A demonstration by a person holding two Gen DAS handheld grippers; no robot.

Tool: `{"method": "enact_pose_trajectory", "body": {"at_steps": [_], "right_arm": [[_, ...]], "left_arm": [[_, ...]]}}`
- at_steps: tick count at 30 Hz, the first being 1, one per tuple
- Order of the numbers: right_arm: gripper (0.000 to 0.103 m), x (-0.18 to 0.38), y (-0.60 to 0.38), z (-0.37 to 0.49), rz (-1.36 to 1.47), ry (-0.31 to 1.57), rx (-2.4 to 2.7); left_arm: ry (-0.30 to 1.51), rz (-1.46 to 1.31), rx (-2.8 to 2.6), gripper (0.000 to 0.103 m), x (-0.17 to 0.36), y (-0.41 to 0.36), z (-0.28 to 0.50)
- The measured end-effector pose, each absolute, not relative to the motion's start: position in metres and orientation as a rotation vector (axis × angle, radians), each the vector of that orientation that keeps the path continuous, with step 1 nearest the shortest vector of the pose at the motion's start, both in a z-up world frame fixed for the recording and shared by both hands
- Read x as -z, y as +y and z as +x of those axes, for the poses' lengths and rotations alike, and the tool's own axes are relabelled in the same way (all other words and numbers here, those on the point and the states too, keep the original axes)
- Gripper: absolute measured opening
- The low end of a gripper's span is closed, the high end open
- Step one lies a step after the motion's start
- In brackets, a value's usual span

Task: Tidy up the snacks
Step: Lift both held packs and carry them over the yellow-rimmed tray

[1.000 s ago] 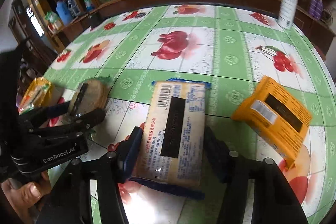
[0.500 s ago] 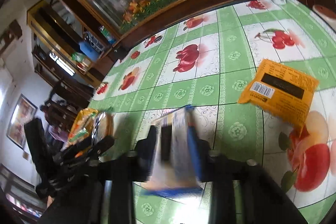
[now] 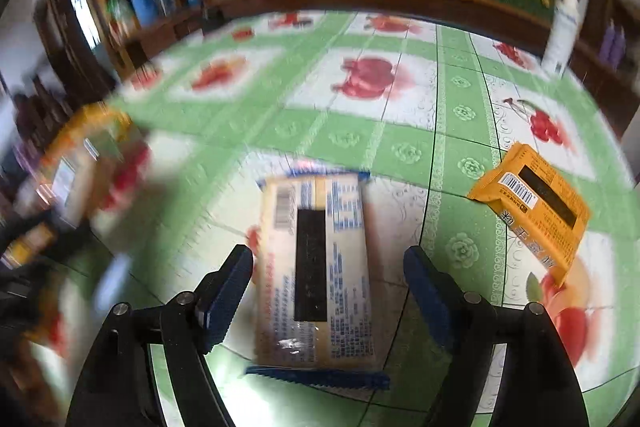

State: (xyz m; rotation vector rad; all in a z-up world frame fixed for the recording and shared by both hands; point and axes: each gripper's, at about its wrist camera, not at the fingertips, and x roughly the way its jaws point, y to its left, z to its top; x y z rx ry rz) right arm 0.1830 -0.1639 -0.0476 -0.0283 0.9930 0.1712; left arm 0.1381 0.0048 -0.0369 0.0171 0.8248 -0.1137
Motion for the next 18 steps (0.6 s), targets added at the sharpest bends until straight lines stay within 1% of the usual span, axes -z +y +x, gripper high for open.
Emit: {"method": "enact_pose_trajectory", "body": {"at_steps": [1,3,10,18], "right_arm": [[0.074,0.053,-0.160,0.184,-0.048,1.022,-0.175],[0.057,0.050,-0.158,0.181,-0.054,1.009,-0.183],[0.057,0.039,-0.171,0.175,0.076,0.978,-0.224],[0.056,0.019,-0.153,0.160,0.157,0.908,-0.311]], "left_arm": [[0.817,0.020,0.111,0.073,0.035,0.006,0.136],[0.800,0.018,0.105,0.073,0.029,0.010,0.130],[0.745,0.014,0.050,0.073,0.012,0.034,0.112],[0.706,0.004,-0.028,0.074,0.005,0.065,0.099]]}}
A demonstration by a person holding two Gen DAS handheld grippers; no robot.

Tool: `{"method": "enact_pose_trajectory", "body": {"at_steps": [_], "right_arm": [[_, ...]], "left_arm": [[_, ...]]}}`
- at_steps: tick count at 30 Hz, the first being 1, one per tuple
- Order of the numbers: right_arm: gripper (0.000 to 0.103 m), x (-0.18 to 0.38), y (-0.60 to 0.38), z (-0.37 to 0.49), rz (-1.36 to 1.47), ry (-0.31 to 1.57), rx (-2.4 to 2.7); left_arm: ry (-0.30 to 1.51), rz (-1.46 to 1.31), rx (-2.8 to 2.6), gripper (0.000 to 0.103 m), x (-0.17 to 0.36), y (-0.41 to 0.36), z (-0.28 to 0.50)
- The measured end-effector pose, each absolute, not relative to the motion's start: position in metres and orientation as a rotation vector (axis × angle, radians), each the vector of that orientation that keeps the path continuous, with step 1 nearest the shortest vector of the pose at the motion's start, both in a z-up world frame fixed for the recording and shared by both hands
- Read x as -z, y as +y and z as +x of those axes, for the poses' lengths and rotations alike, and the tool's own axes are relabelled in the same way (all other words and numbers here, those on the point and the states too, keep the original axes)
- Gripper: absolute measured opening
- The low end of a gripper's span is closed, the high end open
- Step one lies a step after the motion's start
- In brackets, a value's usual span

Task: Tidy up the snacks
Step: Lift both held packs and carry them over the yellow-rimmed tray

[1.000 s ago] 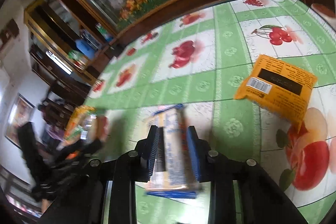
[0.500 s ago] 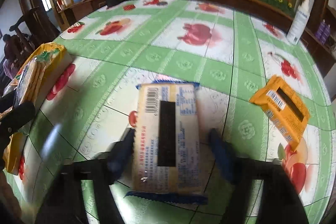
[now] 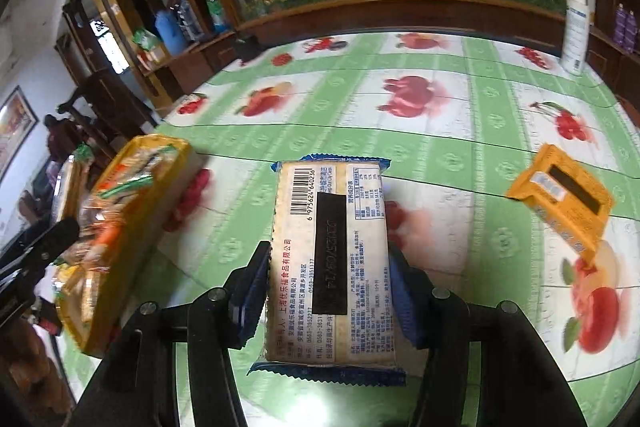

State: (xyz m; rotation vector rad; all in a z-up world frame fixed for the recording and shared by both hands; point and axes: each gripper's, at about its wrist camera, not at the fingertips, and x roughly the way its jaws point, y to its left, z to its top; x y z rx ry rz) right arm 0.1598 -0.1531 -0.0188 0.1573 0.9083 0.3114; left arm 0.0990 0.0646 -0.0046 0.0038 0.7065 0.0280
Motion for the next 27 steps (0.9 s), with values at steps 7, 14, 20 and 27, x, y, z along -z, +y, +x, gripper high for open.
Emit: {"method": "enact_pose_trajectory", "body": {"at_steps": [7,14,20,27], "right_arm": [[0.056,0.011,-0.129,0.151,0.147,0.891,-0.352],[0.056,0.005,-0.113,0.145,0.165,0.880,-0.399],[0.056,0.002,-0.101,0.142,0.158,0.879,-0.422],[0.056,-0.005,-0.082,0.138,0.127,0.875,-0.451]], "left_arm": [[0.696,-0.022,-0.060,0.074,0.004,0.087,0.090],[0.686,-0.036,-0.090,0.074,0.004,0.103,0.083],[0.683,-0.050,-0.112,0.074,0.006,0.117,0.079],[0.695,-0.085,-0.145,0.074,0.013,0.140,0.077]]}}
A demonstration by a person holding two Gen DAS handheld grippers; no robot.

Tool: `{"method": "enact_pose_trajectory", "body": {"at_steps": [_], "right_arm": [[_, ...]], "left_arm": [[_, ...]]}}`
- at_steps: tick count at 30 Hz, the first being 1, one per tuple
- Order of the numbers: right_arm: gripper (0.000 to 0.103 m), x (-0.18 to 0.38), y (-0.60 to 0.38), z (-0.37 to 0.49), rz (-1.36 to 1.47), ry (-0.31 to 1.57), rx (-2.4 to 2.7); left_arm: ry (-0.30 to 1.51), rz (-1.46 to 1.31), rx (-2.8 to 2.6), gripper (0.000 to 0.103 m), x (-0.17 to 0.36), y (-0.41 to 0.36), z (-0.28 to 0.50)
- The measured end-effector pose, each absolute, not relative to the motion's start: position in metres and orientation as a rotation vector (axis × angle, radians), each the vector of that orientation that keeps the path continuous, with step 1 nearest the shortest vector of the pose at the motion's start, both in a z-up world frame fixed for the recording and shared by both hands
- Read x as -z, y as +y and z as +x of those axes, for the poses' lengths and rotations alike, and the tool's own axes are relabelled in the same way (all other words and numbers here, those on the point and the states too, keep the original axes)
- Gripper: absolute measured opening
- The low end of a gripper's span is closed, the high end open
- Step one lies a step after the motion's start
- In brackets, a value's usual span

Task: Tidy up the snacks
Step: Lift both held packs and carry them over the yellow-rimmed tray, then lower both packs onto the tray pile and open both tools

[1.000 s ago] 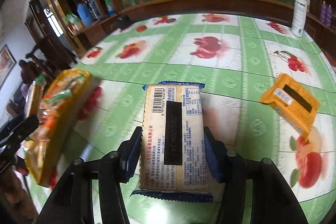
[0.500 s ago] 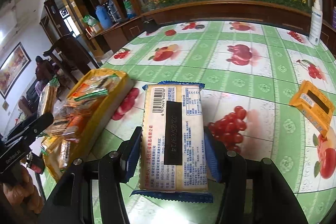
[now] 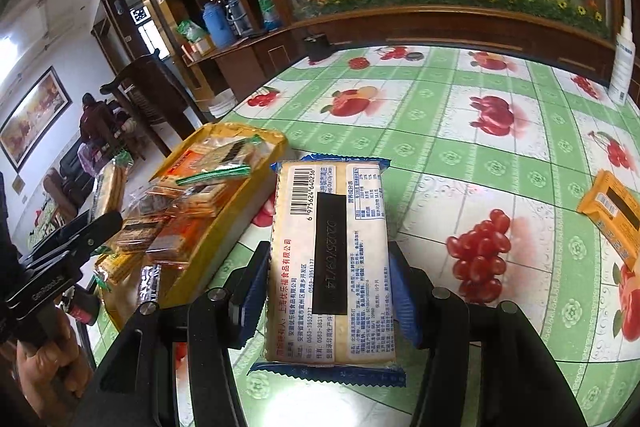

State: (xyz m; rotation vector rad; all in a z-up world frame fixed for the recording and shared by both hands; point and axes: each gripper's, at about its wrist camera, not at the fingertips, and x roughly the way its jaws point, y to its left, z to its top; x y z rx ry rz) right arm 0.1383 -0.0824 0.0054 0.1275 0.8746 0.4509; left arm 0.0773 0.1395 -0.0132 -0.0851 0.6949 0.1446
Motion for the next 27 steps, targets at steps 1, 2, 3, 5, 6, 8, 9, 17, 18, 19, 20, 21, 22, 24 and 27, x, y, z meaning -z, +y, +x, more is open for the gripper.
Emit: {"method": "enact_pose_trajectory", "body": {"at_steps": [1,2,3,5,6,8,9,17,18,19,20,21,22,24,27], "right_arm": [[0.056,-0.006,-0.079,0.137,0.123,0.874,-0.456],[0.056,-0.007,-0.076,0.137,0.120,0.874,-0.461],[0.056,-0.007,-0.073,0.137,0.118,0.874,-0.467],[0.056,-0.008,-0.064,0.138,0.109,0.877,-0.480],[0.056,-0.009,-0.060,0.138,0.108,0.877,-0.486],[0.056,-0.009,-0.050,0.141,0.121,0.884,-0.517],[0.056,-0.009,-0.045,0.141,0.125,0.886,-0.532],[0.056,-0.015,0.016,0.141,0.068,0.888,-0.629],[0.056,-0.016,0.023,0.140,0.060,0.886,-0.639],[0.056,-0.017,0.033,0.140,0.049,0.886,-0.653],[0.056,-0.018,0.039,0.141,0.044,0.884,-0.662],[0.056,-0.019,0.046,0.141,0.040,0.882,-0.672],[0.056,-0.019,0.051,0.142,0.035,0.882,-0.677],[0.056,-0.021,0.062,0.144,0.031,0.878,-0.691],[0.056,-0.020,0.074,0.149,0.030,0.878,-0.702]], "left_arm": [[0.696,-0.090,-0.149,0.074,0.014,0.143,0.077],[0.698,-0.098,-0.152,0.074,0.015,0.147,0.077],[0.701,-0.111,-0.154,0.074,0.017,0.151,0.076],[0.708,-0.128,-0.160,0.074,0.020,0.158,0.077],[0.708,-0.130,-0.169,0.074,0.021,0.162,0.076],[0.710,-0.143,-0.176,0.074,0.022,0.168,0.074],[0.710,-0.144,-0.179,0.074,0.022,0.170,0.073],[0.718,-0.157,-0.194,0.074,0.028,0.185,0.069],[0.720,-0.158,-0.196,0.074,0.029,0.187,0.069],[0.720,-0.159,-0.197,0.074,0.029,0.189,0.068],[0.721,-0.162,-0.199,0.074,0.030,0.191,0.067],[0.720,-0.163,-0.200,0.074,0.030,0.192,0.067],[0.720,-0.164,-0.201,0.074,0.030,0.193,0.065],[0.722,-0.164,-0.200,0.074,0.031,0.193,0.063],[0.724,-0.169,-0.195,0.074,0.033,0.195,0.061]]}}
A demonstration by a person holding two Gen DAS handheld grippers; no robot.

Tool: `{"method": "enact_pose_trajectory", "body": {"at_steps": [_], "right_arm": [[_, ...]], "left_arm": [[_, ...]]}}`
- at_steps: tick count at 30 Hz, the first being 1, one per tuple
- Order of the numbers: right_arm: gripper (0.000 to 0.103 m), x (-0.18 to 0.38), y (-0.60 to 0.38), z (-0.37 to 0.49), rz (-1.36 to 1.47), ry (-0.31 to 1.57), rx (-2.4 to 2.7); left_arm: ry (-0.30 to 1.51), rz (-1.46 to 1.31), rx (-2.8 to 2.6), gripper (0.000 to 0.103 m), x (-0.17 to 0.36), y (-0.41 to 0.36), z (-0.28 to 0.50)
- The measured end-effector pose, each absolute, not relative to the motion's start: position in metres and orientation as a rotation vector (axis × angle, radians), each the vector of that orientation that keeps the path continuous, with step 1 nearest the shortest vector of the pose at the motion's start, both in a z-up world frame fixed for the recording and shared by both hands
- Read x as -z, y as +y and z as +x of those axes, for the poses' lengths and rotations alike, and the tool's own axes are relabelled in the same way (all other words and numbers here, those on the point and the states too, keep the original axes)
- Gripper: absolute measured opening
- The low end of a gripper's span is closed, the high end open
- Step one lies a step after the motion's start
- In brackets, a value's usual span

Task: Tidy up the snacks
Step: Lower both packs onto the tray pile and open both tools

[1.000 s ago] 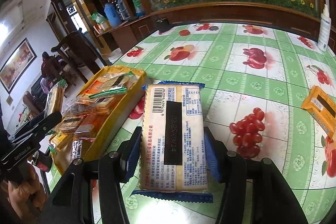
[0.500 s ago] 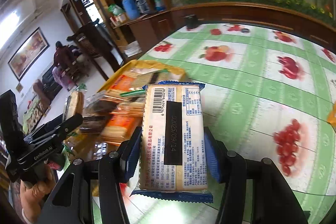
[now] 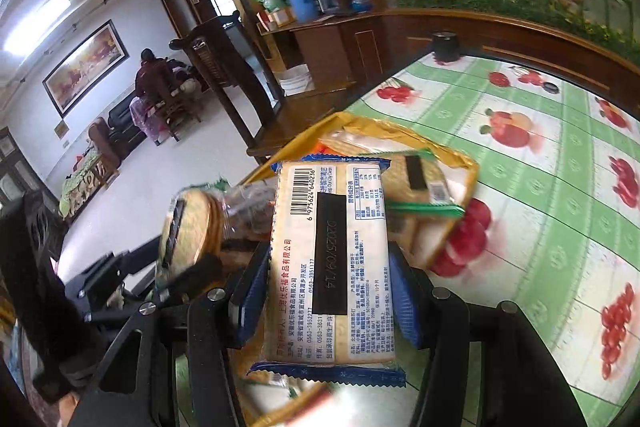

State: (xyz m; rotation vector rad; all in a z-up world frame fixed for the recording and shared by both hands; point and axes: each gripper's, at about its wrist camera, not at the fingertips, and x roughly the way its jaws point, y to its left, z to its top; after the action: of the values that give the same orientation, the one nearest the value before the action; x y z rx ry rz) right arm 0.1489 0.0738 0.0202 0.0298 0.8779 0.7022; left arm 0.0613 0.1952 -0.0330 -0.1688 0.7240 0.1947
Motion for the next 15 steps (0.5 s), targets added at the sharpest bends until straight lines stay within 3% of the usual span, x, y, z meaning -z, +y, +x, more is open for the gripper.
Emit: {"method": "enact_pose_trajectory", "body": {"at_steps": [15], "right_arm": [[0.056,-0.003,0.095,0.171,0.056,0.900,-0.698]], "left_arm": [[0.748,-0.153,-0.162,0.074,0.042,0.184,0.065]]}}
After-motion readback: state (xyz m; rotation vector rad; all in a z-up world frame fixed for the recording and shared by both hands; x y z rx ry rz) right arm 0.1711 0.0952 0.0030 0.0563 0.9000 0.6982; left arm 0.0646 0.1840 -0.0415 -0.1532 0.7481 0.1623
